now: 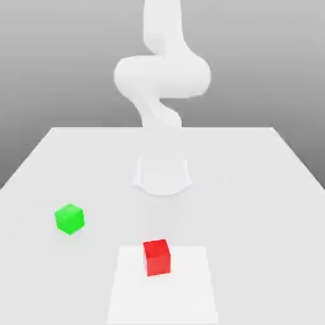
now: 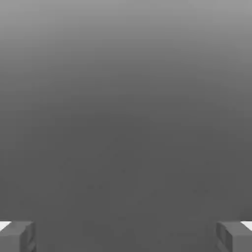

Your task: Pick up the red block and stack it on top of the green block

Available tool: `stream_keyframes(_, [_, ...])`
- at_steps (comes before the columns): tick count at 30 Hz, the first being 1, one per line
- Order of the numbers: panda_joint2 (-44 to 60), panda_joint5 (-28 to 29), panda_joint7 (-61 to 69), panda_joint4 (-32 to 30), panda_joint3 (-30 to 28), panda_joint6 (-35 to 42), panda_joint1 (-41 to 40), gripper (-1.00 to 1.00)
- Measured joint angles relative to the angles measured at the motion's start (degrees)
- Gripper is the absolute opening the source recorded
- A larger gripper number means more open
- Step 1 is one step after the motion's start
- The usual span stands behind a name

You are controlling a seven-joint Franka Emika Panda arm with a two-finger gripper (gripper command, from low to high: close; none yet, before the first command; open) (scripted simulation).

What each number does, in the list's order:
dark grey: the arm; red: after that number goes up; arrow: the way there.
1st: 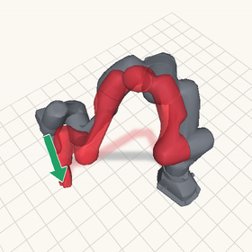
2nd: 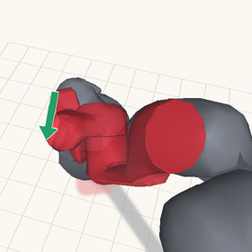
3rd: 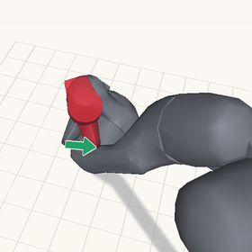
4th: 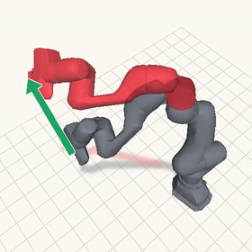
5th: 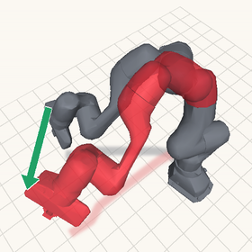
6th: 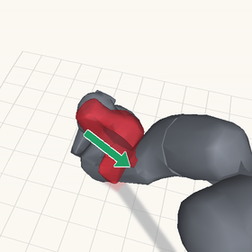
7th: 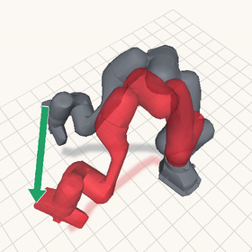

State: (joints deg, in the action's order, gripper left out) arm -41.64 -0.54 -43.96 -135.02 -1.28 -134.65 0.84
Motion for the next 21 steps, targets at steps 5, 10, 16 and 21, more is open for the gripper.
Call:
stream_keyframes(5, [10.2, -1.1, 4.3, -7.4, -2.5, -6.7, 1.9, 0.00])
stream_keyframes(10, [20.3, -1.7, 8.3, -14.7, -4.2, -13.4, 3.4, 0.00])
stream_keyframes(16, [34.0, -0.6, 12.2, -24.3, -5.1, -22.4, 3.9, 0.00])
stream_keyframes(21, [44.9, -0.6, 14.0, -26.9, -4.7, -30.8, 3.6, 0.00])
